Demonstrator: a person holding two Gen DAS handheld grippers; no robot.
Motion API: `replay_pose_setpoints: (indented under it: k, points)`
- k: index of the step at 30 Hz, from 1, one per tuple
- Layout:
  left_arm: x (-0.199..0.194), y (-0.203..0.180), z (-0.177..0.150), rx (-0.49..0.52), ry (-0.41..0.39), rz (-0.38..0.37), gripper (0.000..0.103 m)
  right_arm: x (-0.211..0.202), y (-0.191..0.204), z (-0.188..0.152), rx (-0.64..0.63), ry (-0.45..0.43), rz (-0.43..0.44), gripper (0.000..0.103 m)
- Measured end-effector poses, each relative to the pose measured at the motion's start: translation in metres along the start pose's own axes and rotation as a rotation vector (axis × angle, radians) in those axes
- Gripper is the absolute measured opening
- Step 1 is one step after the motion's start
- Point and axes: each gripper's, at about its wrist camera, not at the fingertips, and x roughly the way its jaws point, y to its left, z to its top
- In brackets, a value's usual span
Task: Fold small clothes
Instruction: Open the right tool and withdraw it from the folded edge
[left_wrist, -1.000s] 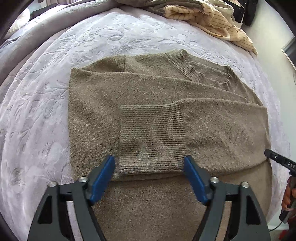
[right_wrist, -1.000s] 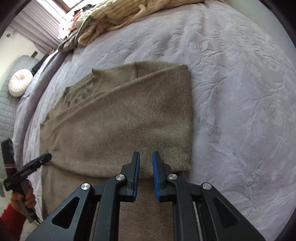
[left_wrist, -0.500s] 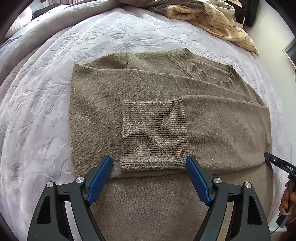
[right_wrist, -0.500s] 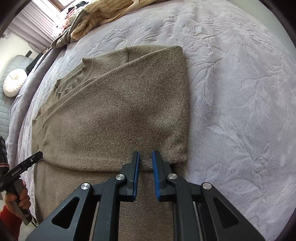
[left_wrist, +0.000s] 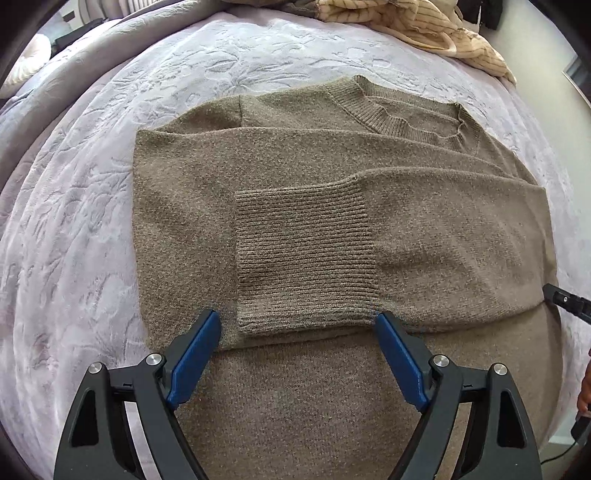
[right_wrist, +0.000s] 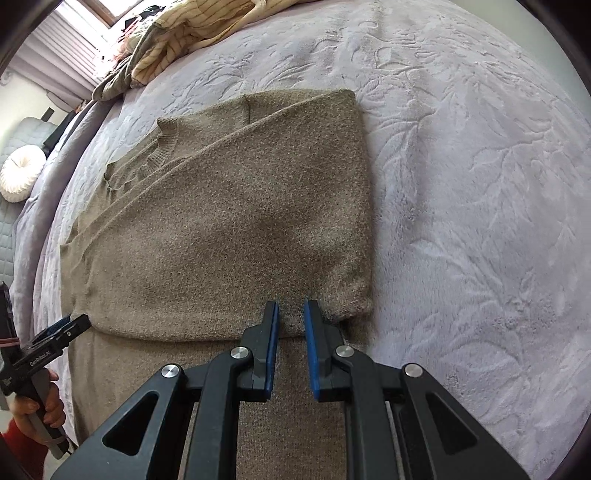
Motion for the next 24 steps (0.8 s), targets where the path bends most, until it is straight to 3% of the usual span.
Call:
replay_pose_setpoints:
  k: [3,6,14,24]
  points:
    - [0.007,-0.011,-0.002,0.071,0.034,0.043,0.087,-0.001,0.001,-0.003,0.004,0.020,-0.009,0.019]
    - [0.008,-0.023,-0.005,0.119,0.028,0.082,0.087,0.000,0.002,-0.010,0.015,0.046,-0.020,0.029]
    - [0.001,-0.023,-0.006,0.034,0.065,0.044,0.087,-0.012,0.007,-0.022,0.024,0.053,-0.020,0.033]
    - [-0.035,-0.029,-0.037,0.040,0.095,0.052,0.087,-0.035,0.021,-0.046,0.010,0.088,0.032,0.034]
